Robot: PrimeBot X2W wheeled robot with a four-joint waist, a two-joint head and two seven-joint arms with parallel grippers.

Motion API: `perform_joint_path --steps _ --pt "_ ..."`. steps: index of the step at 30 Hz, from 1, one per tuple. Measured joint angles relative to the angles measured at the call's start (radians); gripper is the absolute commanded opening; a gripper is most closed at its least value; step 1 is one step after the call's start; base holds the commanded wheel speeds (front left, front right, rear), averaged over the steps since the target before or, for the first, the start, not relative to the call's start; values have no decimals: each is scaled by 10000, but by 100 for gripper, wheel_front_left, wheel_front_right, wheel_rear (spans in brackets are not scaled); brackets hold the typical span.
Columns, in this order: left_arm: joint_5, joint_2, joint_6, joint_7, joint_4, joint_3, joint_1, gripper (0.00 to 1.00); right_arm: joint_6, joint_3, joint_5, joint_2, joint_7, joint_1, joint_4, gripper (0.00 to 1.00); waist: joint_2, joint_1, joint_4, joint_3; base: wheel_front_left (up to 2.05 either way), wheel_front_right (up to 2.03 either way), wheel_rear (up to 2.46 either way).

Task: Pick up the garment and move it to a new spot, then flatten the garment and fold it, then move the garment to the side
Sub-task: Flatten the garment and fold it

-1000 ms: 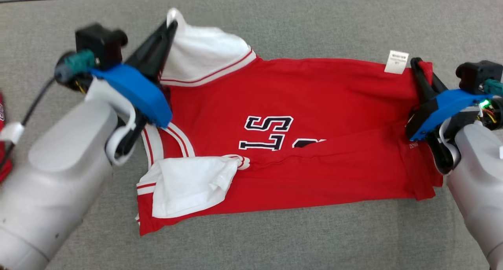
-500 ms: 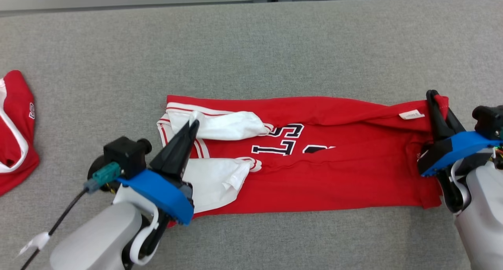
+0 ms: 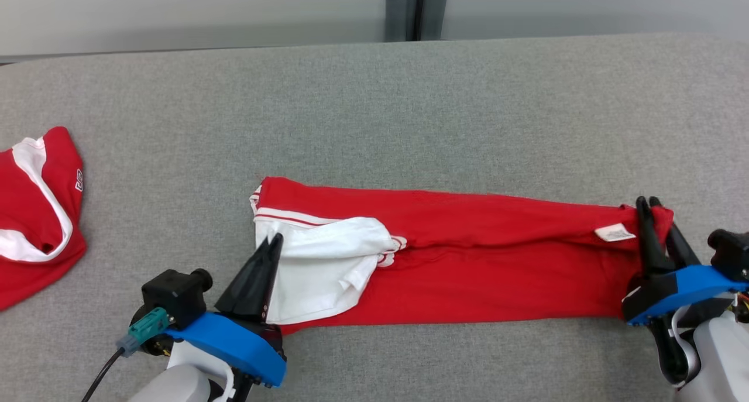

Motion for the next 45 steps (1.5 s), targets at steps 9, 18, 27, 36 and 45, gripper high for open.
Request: perform_joint_path --steps 9,18,27,36,45 --pt "2301 -976 104 -2 -537 2884 1160 100 0 -543 -100 79 -12 804 -1674 100 1 0 -67 -390 0 0 0" --pt "5204 -2731 -374 -13 -1160 6627 2402 100 0 -888 -433 -81 397 515 -2 100 1 2 178 -448 0 0 0" --pt "7233 -3653 -1174 -12 -562 8197 2883 100 0 -865 -443 86 763 334 1741 100 2 2 351 -342 0 0 0" --pt "8136 -4203 -1561 -12 58 8991 2995 100 -25 59 261 364 794 165 2343 100 1 1 326 -355 0 0 0" --pt "8581 -4447 -1912 -12 414 9407 2968 100 6 1089 1202 378 600 125 2192 0 3 1 275 -429 0 0 0"
